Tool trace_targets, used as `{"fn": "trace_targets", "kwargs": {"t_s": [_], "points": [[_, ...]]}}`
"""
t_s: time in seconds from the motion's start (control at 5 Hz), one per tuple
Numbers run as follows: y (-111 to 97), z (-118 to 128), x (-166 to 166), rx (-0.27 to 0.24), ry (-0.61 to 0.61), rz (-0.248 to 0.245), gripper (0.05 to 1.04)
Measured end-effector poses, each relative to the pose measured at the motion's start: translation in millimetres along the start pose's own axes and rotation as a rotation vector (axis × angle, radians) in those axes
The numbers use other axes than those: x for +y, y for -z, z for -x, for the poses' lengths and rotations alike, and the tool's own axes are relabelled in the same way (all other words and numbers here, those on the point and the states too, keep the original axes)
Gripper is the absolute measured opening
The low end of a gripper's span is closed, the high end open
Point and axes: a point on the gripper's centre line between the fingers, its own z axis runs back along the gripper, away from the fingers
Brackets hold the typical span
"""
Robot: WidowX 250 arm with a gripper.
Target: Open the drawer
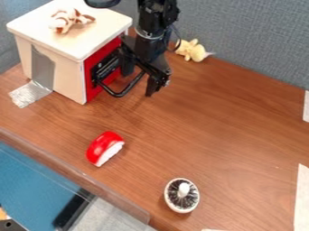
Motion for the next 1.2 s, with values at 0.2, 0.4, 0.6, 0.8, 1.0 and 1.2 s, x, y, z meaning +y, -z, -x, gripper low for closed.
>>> {"fn": "trace_targets", "kwargs": {"t_s": [0.2, 0.4, 0.6, 0.8, 1.0, 1.2], "points": [[17, 2, 3, 0.036, 0.004, -0.024, 0.949], [34, 7, 0, 0.067, -0.003, -0.02, 0.663], [37, 8, 4, 0.066, -0.032, -0.016, 0.358], [38, 11, -3, 0.071, -0.063, 0.014, 0.178], [34, 9, -17, 0.066, -0.089, 0.056, 0.147], [20, 2, -45, 0.044, -0.06, 0.088, 0.145]]}}
